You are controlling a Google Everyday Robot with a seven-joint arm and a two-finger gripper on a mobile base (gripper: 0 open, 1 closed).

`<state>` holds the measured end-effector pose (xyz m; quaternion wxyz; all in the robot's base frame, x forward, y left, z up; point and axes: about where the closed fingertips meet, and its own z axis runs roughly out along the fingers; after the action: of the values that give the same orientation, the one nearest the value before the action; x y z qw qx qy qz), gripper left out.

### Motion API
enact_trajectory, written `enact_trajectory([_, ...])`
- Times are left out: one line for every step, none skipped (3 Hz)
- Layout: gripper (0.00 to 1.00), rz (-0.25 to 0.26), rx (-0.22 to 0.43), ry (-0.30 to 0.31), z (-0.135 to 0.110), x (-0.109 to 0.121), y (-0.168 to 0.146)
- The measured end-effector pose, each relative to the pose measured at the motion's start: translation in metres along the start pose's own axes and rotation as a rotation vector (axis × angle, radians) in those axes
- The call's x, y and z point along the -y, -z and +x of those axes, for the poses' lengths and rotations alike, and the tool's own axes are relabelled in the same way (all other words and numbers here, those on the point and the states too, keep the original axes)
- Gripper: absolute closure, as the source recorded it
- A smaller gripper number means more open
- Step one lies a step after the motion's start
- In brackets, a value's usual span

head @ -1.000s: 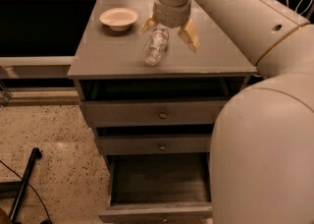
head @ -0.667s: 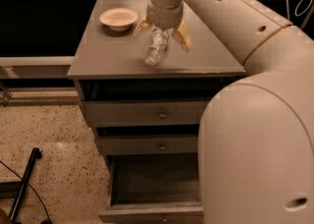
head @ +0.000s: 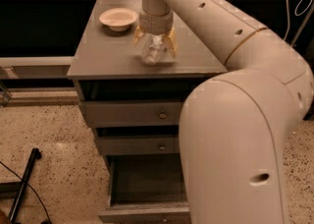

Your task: Place water bottle into bottom drawer

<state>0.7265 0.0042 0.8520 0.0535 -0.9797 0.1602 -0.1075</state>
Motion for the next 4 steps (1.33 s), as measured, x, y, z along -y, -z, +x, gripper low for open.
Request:
enact_trajectory([0.44,-0.026,0.027,0.006,-0.002,-0.001,-0.016])
enact_trajectory([0.68,-0.029,0.042,-0.005,-0.004,-0.004,-0.020])
enact_trajectory([0.91,0.099,0.089,-0.131,-0.007,-0.009,0.008])
enact_trajectory([1.00,0.232,0.108,-0.367,-0.010,-0.042,0.059])
